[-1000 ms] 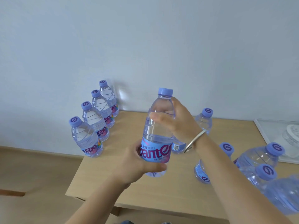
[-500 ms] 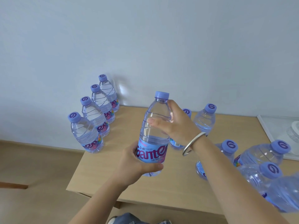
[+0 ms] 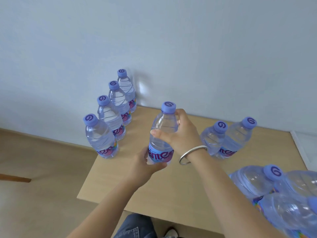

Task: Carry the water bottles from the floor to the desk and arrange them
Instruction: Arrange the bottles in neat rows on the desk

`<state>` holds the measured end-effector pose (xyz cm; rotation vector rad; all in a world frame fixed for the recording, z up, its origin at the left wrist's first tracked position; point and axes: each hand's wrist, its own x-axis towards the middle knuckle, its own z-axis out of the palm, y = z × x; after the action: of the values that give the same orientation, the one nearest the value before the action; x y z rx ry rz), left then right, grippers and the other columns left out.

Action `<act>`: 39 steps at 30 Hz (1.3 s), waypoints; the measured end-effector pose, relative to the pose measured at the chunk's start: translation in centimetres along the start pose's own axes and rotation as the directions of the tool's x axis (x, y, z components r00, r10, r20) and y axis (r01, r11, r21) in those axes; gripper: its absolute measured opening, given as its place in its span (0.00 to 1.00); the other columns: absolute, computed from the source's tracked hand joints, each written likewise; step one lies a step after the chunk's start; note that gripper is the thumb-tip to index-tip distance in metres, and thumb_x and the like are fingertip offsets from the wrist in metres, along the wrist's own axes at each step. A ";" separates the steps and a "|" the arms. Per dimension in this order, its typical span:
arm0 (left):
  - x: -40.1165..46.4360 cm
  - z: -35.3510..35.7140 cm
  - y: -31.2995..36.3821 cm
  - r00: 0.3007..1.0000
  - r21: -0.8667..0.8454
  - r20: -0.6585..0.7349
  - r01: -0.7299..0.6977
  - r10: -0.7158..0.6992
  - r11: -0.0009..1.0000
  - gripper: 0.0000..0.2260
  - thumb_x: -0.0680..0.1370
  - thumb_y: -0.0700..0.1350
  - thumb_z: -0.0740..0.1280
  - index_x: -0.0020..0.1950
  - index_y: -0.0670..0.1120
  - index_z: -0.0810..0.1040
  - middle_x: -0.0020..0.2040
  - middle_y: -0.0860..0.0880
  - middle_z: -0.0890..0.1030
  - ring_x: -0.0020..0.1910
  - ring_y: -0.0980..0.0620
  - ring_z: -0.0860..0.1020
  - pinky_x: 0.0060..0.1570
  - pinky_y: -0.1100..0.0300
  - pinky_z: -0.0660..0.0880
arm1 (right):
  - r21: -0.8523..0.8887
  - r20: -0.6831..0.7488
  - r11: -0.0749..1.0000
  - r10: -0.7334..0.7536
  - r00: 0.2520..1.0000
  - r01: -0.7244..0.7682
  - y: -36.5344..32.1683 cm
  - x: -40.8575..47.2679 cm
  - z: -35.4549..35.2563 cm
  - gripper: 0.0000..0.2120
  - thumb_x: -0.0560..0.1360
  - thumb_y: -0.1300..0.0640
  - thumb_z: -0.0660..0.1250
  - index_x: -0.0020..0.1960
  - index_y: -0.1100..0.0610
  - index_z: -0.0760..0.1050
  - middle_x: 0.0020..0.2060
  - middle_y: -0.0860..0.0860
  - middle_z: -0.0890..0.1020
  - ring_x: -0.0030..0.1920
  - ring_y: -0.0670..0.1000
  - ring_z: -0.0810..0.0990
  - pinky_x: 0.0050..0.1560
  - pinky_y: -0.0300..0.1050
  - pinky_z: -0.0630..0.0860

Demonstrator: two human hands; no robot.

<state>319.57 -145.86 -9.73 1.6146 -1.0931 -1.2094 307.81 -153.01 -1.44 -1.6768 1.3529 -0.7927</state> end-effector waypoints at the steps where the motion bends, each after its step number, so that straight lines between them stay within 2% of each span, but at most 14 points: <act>1: 0.6 -0.2 -0.2 1.000 0.006 -0.028 0.008 -0.008 1.000 0.18 0.68 0.39 0.76 0.55 0.49 0.77 0.49 0.53 0.83 0.50 0.54 0.78 0.50 0.61 0.70 | -0.021 -0.013 1.000 0.013 1.000 -0.013 -0.1 0.7 0.6 0.27 0.58 0.42 0.76 0.52 0.45 0.68 0.45 0.43 0.79 0.48 0.49 0.78 0.49 0.47 0.75; 5: 3.2 -0.8 -0.7 0.989 0.108 -0.090 0.124 -0.115 0.986 0.19 0.78 0.45 0.65 0.68 0.48 0.69 0.58 0.46 0.77 0.59 0.45 0.72 0.59 0.55 0.69 | -0.054 -0.063 0.995 0.077 0.995 -0.081 -0.5 3.7 3.2 0.23 0.59 0.42 0.76 0.46 0.45 0.68 0.46 0.45 0.78 0.47 0.49 0.77 0.47 0.44 0.73; 7: 4.6 -0.9 -0.5 0.976 0.141 -0.099 0.206 -0.193 0.968 0.18 0.79 0.46 0.61 0.69 0.46 0.66 0.58 0.41 0.74 0.60 0.41 0.70 0.60 0.52 0.69 | -0.069 -0.084 0.992 0.100 0.991 -0.106 -0.6 5.2 4.4 0.22 0.59 0.43 0.77 0.44 0.44 0.67 0.45 0.45 0.78 0.46 0.49 0.77 0.46 0.44 0.73; 9: 5.9 -1.1 -0.1 0.963 0.087 -0.104 0.258 -0.249 0.962 0.17 0.79 0.42 0.59 0.68 0.45 0.66 0.55 0.44 0.70 0.61 0.43 0.68 0.58 0.54 0.69 | -0.098 -0.108 0.987 0.113 0.988 -0.124 -0.7 6.6 5.5 0.22 0.59 0.44 0.77 0.45 0.46 0.68 0.45 0.46 0.78 0.46 0.50 0.77 0.46 0.45 0.74; 12: 7.7 -1.5 0.1 0.952 -0.030 -0.091 0.291 -0.292 0.956 0.16 0.78 0.36 0.54 0.65 0.44 0.67 0.51 0.48 0.65 0.53 0.48 0.69 0.45 0.60 0.70 | -0.138 -0.135 0.982 0.112 0.985 -0.130 -0.8 8.8 6.8 0.23 0.60 0.45 0.77 0.45 0.49 0.67 0.45 0.48 0.77 0.46 0.52 0.77 0.46 0.46 0.74; 14: 8.8 -1.9 0.1 0.943 -0.163 -0.080 0.308 -0.324 0.937 0.17 0.77 0.34 0.53 0.64 0.45 0.68 0.46 0.49 0.68 0.42 0.52 0.68 0.34 0.65 0.65 | -0.164 -0.141 0.978 0.107 0.984 -0.129 -0.8 10.2 7.6 0.23 0.59 0.46 0.77 0.46 0.49 0.67 0.46 0.48 0.77 0.46 0.51 0.76 0.45 0.45 0.72; 18: 11.1 -2.8 0.0 0.906 -0.358 -0.115 0.345 -0.408 0.867 0.21 0.78 0.34 0.54 0.67 0.51 0.70 0.36 0.56 0.69 0.33 0.61 0.65 0.26 0.73 0.65 | -0.172 -0.173 0.969 0.150 0.973 -0.180 -0.7 12.7 9.0 0.24 0.59 0.45 0.77 0.47 0.48 0.67 0.46 0.48 0.77 0.45 0.51 0.77 0.44 0.44 0.73; 22: 13.0 -3.0 0.5 0.910 -0.421 -0.097 0.329 -0.403 0.845 0.20 0.78 0.34 0.53 0.68 0.46 0.69 0.51 0.49 0.76 0.46 0.53 0.73 0.43 0.63 0.70 | -0.166 -0.206 0.963 0.176 0.962 -0.212 -0.4 14.6 10.3 0.25 0.59 0.45 0.77 0.48 0.50 0.68 0.46 0.48 0.77 0.46 0.52 0.77 0.44 0.43 0.71; 25: 14.1 -2.7 0.6 0.908 -0.478 -0.021 0.359 -0.420 0.801 0.22 0.77 0.34 0.52 0.70 0.46 0.67 0.62 0.46 0.75 0.56 0.51 0.71 0.50 0.62 0.67 | -0.171 -0.207 0.963 0.172 0.963 -0.209 -0.2 16.0 11.1 0.26 0.59 0.45 0.76 0.51 0.51 0.69 0.49 0.50 0.77 0.47 0.52 0.78 0.45 0.44 0.72; 28: 15.1 -2.2 0.3 0.919 -0.516 -0.007 0.335 -0.394 0.788 0.25 0.78 0.35 0.53 0.74 0.49 0.61 0.68 0.49 0.72 0.65 0.50 0.69 0.62 0.58 0.66 | -0.190 -0.227 0.960 0.161 0.961 -0.206 -0.2 17.2 11.5 0.28 0.59 0.44 0.77 0.53 0.54 0.70 0.50 0.51 0.77 0.49 0.53 0.78 0.46 0.44 0.72; 31: 16.2 -2.0 0.2 0.924 -0.579 -0.025 0.298 -0.383 0.758 0.25 0.78 0.35 0.55 0.75 0.49 0.61 0.68 0.48 0.72 0.67 0.49 0.69 0.68 0.53 0.66 | -0.215 -0.234 0.958 0.138 0.963 -0.189 -0.2 17.9 11.8 0.30 0.59 0.44 0.77 0.54 0.56 0.69 0.51 0.53 0.77 0.51 0.55 0.77 0.46 0.44 0.71; 33: 17.0 -2.2 0.1 0.918 -0.614 -0.049 0.284 -0.394 0.737 0.23 0.79 0.35 0.57 0.74 0.47 0.63 0.66 0.46 0.74 0.63 0.49 0.72 0.64 0.55 0.70 | -0.220 -0.232 0.960 0.121 0.965 -0.173 -0.2 18.4 11.9 0.31 0.59 0.44 0.78 0.54 0.57 0.69 0.52 0.54 0.76 0.51 0.56 0.77 0.45 0.44 0.70; 37: 17.7 -2.3 0.4 0.912 -0.601 -0.081 0.277 -0.402 0.750 0.20 0.79 0.34 0.57 0.70 0.46 0.68 0.63 0.43 0.76 0.50 0.51 0.74 0.40 0.68 0.70 | -0.241 -0.208 0.958 0.105 0.973 -0.155 -0.3 19.3 11.7 0.32 0.60 0.46 0.78 0.55 0.59 0.68 0.52 0.55 0.75 0.51 0.58 0.76 0.46 0.44 0.70; 39: 18.1 -2.5 0.8 0.907 -0.604 -0.081 0.286 -0.414 0.744 0.19 0.80 0.34 0.55 0.70 0.43 0.67 0.57 0.44 0.76 0.47 0.51 0.73 0.38 0.70 0.72 | -0.239 -0.212 0.959 0.103 0.972 -0.154 -0.5 19.6 11.8 0.33 0.60 0.47 0.78 0.57 0.60 0.67 0.54 0.56 0.74 0.53 0.58 0.75 0.49 0.47 0.72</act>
<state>324.77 -163.01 -13.20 1.4377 -0.2201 -1.4024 322.62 -169.64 -6.92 -1.7163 1.7474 -0.7492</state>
